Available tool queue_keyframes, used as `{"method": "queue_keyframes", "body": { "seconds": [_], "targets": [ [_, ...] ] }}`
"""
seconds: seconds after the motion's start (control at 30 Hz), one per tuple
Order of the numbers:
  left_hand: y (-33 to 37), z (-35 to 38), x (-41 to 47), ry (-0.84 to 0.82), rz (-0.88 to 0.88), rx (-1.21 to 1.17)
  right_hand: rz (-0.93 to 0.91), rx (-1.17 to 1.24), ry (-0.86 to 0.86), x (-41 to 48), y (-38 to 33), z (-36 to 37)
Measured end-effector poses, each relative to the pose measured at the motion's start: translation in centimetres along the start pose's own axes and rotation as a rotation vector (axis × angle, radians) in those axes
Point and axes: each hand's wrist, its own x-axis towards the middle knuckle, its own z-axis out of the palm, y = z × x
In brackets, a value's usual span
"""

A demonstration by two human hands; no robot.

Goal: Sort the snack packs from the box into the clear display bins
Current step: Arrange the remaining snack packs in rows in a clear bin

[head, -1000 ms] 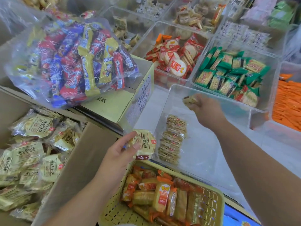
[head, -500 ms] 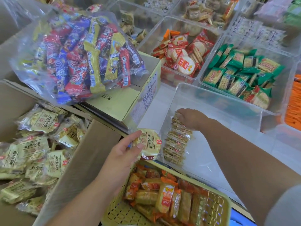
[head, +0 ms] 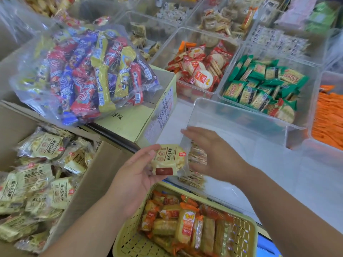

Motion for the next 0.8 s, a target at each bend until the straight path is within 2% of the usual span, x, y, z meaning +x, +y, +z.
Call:
{"method": "queue_keyframes", "body": {
  "seconds": [0.1, 0.2, 0.27, 0.37, 0.43, 0.5, 0.57, 0.67, 0.73, 0.8],
  "targets": [
    [0.2, 1.6, 0.5, -0.104, -0.087, 0.06, -0.222, -0.036, 0.121, -2.6, -2.4, 0.7],
    [0.0, 3.3, 1.2, -0.156, -0.127, 0.184, -0.292, -0.059, 0.217, -3.7, -2.6, 0.9],
    [-0.4, 3.9, 2.1, -0.059, -0.068, 0.419, -0.201, -0.007, 0.249, -3.8, -1.8, 0.5],
    [-1.3, 3.4, 3.5, -0.006, 0.146, 1.007, 0.128, 0.123, 0.288, -3.0, 0.5, -1.0],
    [-2.1, 2.9, 4.1, -0.068, 0.129, 1.303, 0.281, 0.127, 0.343, -1.8, 2.7, -2.0],
    [-3.1, 2.6, 4.5, -0.16, 0.058, 1.518, 0.339, 0.04, 0.365, 0.1, 4.9, -3.0],
    [-4.0, 2.3, 4.7, -0.184, 0.068, 1.671, 0.391, -0.115, 0.305, 2.4, 7.1, -3.5],
    [-4.4, 1.9, 4.8, -0.157, 0.172, 1.76, 0.441, -0.373, 0.072, 5.7, 9.5, -2.9],
    [-4.3, 1.7, 4.8, -0.161, 0.211, 1.778, 0.359, -0.496, -0.051, 7.2, 10.6, -1.8],
    [-4.4, 1.6, 4.7, -0.173, 0.232, 1.793, 0.276, -0.561, -0.091, 8.2, 11.3, -0.5]
  ]
}}
